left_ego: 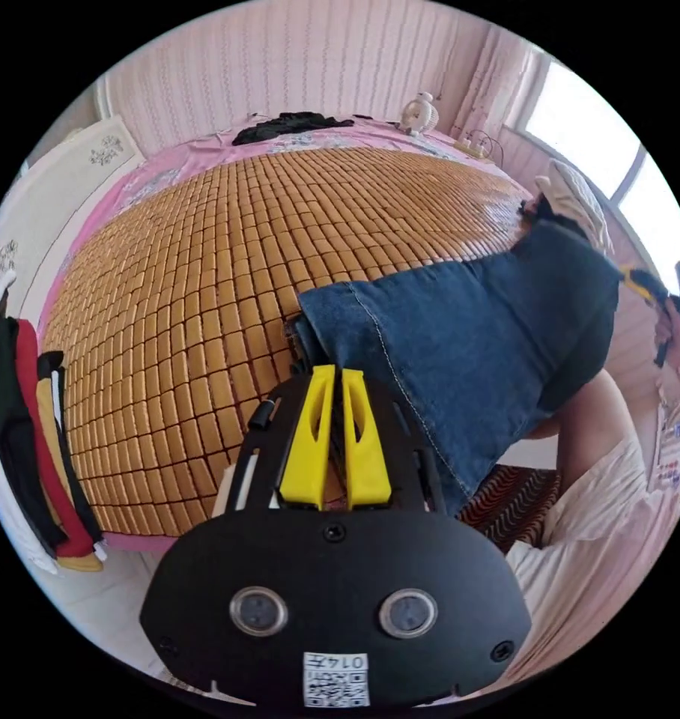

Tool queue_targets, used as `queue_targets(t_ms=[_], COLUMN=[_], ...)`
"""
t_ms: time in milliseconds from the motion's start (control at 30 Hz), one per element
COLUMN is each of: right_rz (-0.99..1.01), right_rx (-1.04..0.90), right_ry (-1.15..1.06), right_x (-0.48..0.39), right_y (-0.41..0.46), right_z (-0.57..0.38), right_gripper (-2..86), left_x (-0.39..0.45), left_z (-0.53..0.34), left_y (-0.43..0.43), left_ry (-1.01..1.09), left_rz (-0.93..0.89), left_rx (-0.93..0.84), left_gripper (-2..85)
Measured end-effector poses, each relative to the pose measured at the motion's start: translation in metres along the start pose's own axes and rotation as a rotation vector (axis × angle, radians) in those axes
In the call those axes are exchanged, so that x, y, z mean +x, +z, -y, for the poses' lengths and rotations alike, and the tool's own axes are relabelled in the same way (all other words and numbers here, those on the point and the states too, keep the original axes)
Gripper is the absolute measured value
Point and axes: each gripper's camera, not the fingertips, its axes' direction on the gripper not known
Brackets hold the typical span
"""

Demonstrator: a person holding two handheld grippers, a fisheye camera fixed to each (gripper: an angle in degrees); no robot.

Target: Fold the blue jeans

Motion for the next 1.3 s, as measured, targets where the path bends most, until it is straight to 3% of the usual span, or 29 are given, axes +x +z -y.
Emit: queue_targets(t_ms=[133, 300, 367, 467, 500, 567, 633, 900, 1067, 1300], right_rz=[-0.104, 0.154, 0.21, 0.044, -0.126, -0.257, -0.21, 0.256, 0.359, 0.542], right_rx=[-0.003, -0.169, -0.24, -0.314, -0.251, -0.11, -0.104, -0.275, -0.317, -0.163], right_ry=[-0.24, -1.019, -1.237, -1.467, -1.507, -1.575, -1.58, -1.222, -1.062, -0.636], right_x=[-0.079, -0.292, -0.353, -0.421, -0.433, -0.439, -0.435, -0.382, -0.35, -0.239], right_y=[0.027, 0.09, 0.109, 0.153, 0.167, 0.173, 0.166, 0.109, 0.102, 0.051], right_z=[-0.018, -0.078, -0.111, -0.159, -0.172, -0.187, -0.184, -0.094, -0.06, 0.014], right_gripper=[9.9, 15.3, 18.0, 19.7, 18.3, 15.0, 12.6, 8.6, 7.1, 6.3], left_x=[-0.038, -0.064, -0.072, -0.084, -0.088, -0.093, -0.097, -0.097, -0.085, -0.074], left_z=[-0.041, -0.099, -0.119, -0.145, -0.153, -0.162, -0.167, -0.136, -0.107, -0.074], left_y=[-0.049, -0.103, -0.123, -0.148, -0.155, -0.164, -0.174, -0.174, -0.176, -0.163], left_ry=[-0.09, -0.159, -0.198, -0.252, -0.27, -0.283, -0.284, -0.204, -0.143, -0.078], left_rz=[-0.093, -0.086, -0.058, 0.004, 0.017, 0.027, 0.035, -0.019, -0.04, -0.023], left_rx=[0.143, 0.198, 0.219, 0.223, 0.217, 0.21, 0.204, 0.174, 0.172, 0.124], left_gripper=[-0.5, 0.2, 0.4, 0.6, 0.7, 0.8, 0.9, 2.6, 3.6, 8.2])
